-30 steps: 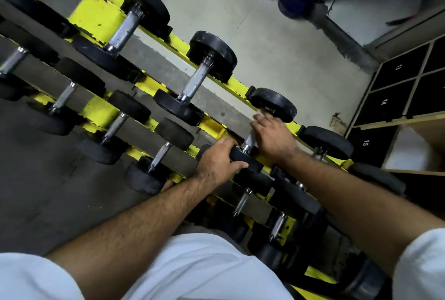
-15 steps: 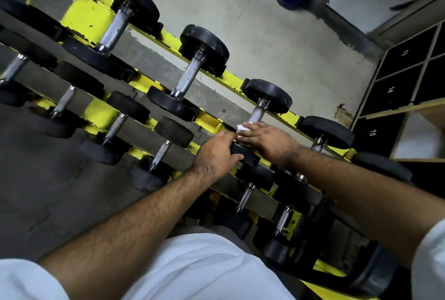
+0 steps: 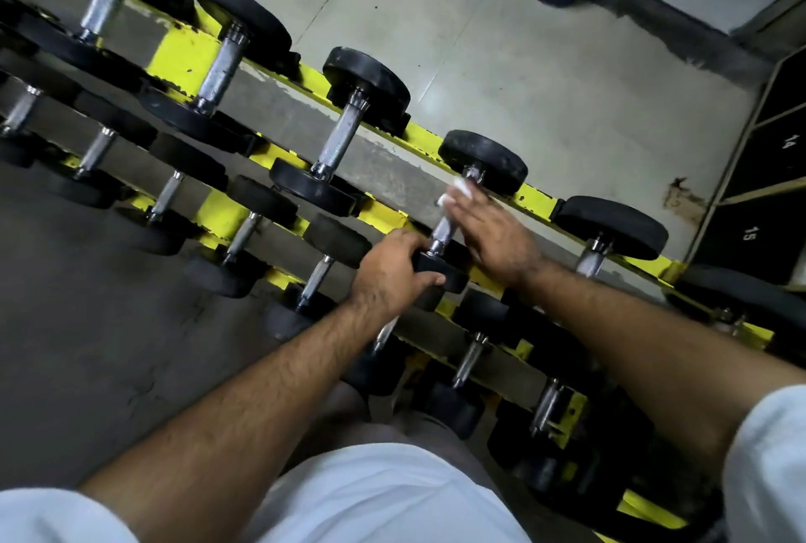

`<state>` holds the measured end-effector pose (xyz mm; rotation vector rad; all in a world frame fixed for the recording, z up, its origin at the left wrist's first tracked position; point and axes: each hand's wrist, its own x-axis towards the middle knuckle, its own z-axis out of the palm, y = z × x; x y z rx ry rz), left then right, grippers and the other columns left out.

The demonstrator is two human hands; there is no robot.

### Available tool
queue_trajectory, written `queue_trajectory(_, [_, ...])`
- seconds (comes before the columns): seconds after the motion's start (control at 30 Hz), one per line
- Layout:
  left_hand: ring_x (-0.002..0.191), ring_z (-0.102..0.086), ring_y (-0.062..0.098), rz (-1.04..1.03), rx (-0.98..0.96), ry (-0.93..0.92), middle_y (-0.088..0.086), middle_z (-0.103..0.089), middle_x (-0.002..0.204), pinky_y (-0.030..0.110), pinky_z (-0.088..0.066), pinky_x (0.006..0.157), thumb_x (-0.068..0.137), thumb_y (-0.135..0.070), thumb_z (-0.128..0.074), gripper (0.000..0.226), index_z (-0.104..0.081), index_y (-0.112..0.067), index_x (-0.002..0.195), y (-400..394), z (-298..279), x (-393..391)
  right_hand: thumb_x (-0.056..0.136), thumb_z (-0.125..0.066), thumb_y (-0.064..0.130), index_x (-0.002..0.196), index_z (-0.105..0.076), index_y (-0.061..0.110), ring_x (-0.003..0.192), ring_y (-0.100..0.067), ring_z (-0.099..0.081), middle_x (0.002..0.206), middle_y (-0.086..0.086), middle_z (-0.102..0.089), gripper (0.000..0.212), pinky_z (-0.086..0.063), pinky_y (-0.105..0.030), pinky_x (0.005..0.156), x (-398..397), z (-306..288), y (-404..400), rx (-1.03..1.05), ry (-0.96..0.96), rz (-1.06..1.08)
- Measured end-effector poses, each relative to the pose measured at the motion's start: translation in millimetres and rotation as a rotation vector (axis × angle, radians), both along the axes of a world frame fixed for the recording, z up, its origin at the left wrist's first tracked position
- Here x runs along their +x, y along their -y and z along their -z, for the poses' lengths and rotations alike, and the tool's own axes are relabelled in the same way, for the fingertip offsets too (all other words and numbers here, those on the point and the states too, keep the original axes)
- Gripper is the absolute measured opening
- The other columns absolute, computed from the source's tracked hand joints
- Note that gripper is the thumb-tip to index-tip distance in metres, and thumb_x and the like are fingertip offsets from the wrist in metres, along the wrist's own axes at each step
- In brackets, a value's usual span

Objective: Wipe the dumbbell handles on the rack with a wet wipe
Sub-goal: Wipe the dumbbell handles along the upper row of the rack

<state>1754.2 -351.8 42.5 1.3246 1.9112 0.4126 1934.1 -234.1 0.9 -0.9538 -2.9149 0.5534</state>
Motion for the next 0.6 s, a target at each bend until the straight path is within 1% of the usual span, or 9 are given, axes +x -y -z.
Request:
queue_trajectory(0.07, [0.100,-0.059,0.018,0.006,0.012,0.016,-0.002,-0.060,0.109,0.030,-0.048,0.088,0.070,-0.039,-0.086,0.051,-0.067,-0.019,0.112,0,2,-5,0.082,-0.065,0.002,0.152,-0.036,0.007,0.151,-0.025,-0.015,0.160,-0.013,-0.031,0.076,-0.007,-0.036,0.126,4,12,14,-0.026,-0.028,-0.208])
queue_trajectory(0.13, [0.098,-0.059,0.017,0.006,0.028,0.012,-0.003,-0.061,0.105,0.030,-0.048,0.087,0.069,-0.039,-0.087,0.050,-0.068,-0.018,0.110,0,4,-6,0.080,-0.066,0.001,0.154,-0.034,0.011,0.150,-0.021,-0.013,0.161,-0.009,-0.029,0.081,0.003,-0.026,0.124,13,15,9,0.004,-0.014,-0.336])
queue_trajectory(0.17, [0.097,-0.059,0.017,0.004,0.041,0.003,-0.005,-0.059,0.102,0.027,-0.047,0.085,0.068,-0.039,-0.088,0.050,-0.068,-0.018,0.109,0,4,-6,0.083,-0.065,0.001,0.155,-0.032,0.015,0.151,-0.020,-0.012,0.162,-0.006,-0.026,0.080,-0.001,-0.029,0.125,15,15,1,0.043,-0.018,-0.338])
queue_trajectory(0.2, [0.097,-0.058,0.016,0.004,0.054,-0.004,-0.007,-0.058,0.100,0.025,-0.045,0.082,0.067,-0.039,-0.088,0.049,-0.069,-0.019,0.108,1,5,-6,0.087,-0.061,0.001,0.156,-0.030,0.017,0.152,-0.021,-0.012,0.163,-0.005,-0.025,0.077,-0.012,-0.036,0.125,13,14,-6,0.069,-0.018,-0.280])
queue_trajectory(0.27, [0.095,-0.057,0.014,-0.007,0.072,-0.006,-0.009,-0.056,0.098,0.023,-0.042,0.080,0.066,-0.038,-0.089,0.048,-0.069,-0.020,0.107,1,6,-5,0.091,-0.053,0.002,0.154,-0.034,0.016,0.152,-0.025,-0.020,0.161,-0.005,-0.031,0.068,-0.033,-0.047,0.117,8,10,-12,0.060,-0.028,-0.063])
queue_trajectory(0.33, [0.094,-0.057,0.013,-0.026,0.076,0.002,-0.009,-0.056,0.097,0.022,-0.041,0.080,0.066,-0.035,-0.090,0.047,-0.070,-0.019,0.105,1,6,-4,0.092,-0.052,0.005,0.148,-0.045,0.014,0.148,-0.027,-0.029,0.156,-0.006,-0.041,0.058,-0.031,-0.049,0.118,2,14,-4,0.042,-0.080,-0.094])
queue_trajectory(0.43, [0.094,-0.058,0.015,-0.018,0.080,-0.013,-0.007,-0.057,0.097,0.020,-0.038,0.077,0.065,-0.033,-0.090,0.047,-0.070,-0.017,0.104,0,6,-3,0.088,-0.058,0.005,0.141,-0.056,0.016,0.141,-0.027,-0.042,0.147,-0.004,-0.052,0.054,-0.020,-0.042,0.120,3,21,6,0.058,-0.074,-0.398])
queue_trajectory(0.53, [0.091,-0.056,0.012,-0.037,0.074,-0.010,-0.008,-0.057,0.096,0.021,-0.038,0.075,0.065,-0.034,-0.090,0.045,-0.070,-0.020,0.103,0,6,-2,0.093,-0.060,0.010,0.132,-0.062,0.024,0.140,-0.024,-0.044,0.145,0.000,-0.055,0.042,-0.027,-0.046,0.120,-3,11,-13,0.091,-0.034,-0.295])
queue_trajectory(0.6, [0.090,-0.055,0.011,-0.041,0.065,-0.008,-0.009,-0.056,0.096,0.022,-0.039,0.074,0.066,-0.036,-0.090,0.046,-0.069,-0.021,0.103,2,4,-2,0.094,-0.059,0.009,0.123,-0.069,0.020,0.137,-0.025,-0.049,0.138,-0.003,-0.061,0.033,-0.034,-0.045,0.117,-7,6,-16,0.157,-0.065,-0.160])
